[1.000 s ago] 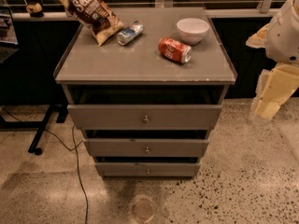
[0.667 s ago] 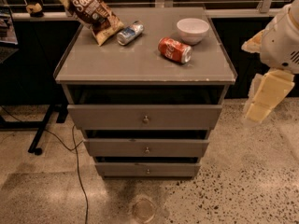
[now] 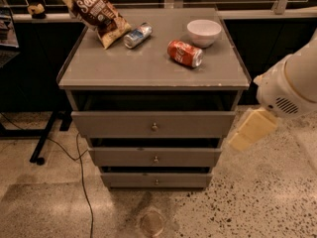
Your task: Open bottom drawer
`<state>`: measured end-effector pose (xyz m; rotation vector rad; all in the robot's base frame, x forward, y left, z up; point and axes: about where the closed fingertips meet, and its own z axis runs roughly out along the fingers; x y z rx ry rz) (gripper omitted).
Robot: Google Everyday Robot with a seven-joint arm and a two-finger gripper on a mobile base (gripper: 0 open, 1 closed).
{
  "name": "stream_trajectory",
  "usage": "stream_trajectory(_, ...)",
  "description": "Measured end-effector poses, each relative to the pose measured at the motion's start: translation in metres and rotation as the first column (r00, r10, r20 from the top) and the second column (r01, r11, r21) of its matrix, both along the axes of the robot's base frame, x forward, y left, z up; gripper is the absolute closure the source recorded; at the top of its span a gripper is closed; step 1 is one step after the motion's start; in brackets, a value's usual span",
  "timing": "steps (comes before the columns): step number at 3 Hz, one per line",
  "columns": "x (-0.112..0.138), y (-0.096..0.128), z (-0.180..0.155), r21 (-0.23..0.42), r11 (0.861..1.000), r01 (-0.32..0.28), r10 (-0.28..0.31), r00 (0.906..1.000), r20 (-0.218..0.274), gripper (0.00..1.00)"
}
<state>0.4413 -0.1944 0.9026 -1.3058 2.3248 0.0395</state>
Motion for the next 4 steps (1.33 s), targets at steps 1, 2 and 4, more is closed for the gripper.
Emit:
stream_trajectory(1, 0.004, 0.006, -0.041, 0.044, 0.990, 0.131, -0.131, 0.9913, -0.001, 0.00)
stream_trajectory(2, 0.010, 0.010, -0.074, 0.073, 0.981, 0.182, -0.180, 0.9832, -0.033, 0.00)
stream_trajectory(4, 0.008, 0.012, -0.073, 0.106, 0.982, 0.160, -0.157, 0.9870, -0.035, 0.00)
